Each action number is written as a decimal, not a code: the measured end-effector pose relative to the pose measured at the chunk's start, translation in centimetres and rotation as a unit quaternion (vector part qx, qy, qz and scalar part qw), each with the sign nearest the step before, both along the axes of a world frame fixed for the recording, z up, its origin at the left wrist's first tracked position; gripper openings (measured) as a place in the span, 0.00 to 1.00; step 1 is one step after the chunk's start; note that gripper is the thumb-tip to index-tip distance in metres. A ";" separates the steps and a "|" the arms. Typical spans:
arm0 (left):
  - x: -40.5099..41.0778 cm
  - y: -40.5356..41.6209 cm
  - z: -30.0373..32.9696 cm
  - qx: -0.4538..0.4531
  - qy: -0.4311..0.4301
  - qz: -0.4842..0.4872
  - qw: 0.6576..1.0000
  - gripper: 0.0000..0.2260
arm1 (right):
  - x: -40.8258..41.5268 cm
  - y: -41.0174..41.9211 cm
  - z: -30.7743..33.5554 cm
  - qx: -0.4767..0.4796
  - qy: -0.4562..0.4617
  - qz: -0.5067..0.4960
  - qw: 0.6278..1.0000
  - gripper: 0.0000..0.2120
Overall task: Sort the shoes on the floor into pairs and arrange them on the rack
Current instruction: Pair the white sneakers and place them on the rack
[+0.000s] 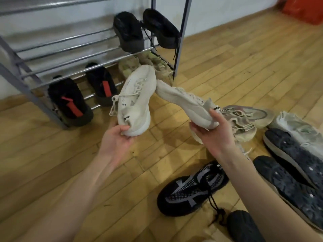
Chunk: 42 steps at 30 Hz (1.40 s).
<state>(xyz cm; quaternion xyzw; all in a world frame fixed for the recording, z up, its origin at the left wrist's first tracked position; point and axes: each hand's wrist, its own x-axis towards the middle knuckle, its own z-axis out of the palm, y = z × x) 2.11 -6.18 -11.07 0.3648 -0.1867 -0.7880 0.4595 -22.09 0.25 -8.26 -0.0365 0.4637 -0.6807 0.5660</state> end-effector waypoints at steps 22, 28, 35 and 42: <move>7.1 -0.7 5.3 -0.105 -0.046 0.136 0.984 0.23 | 10.1 -2.9 3.7 -0.090 0.182 -0.008 0.979 0.17; 9.4 -4.8 7.0 -0.097 -0.069 0.218 0.969 0.18 | 14.6 -9.1 5.3 -0.122 0.189 0.065 0.972 0.25; 9.1 -10.3 8.6 -0.104 -0.062 0.287 0.950 0.15 | 19.7 -19.0 7.8 -0.134 0.180 0.115 0.968 0.26; 9.7 -13.8 8.2 -0.047 -0.059 0.322 0.944 0.22 | 22.7 -23.4 5.9 -0.147 0.199 0.141 0.959 0.29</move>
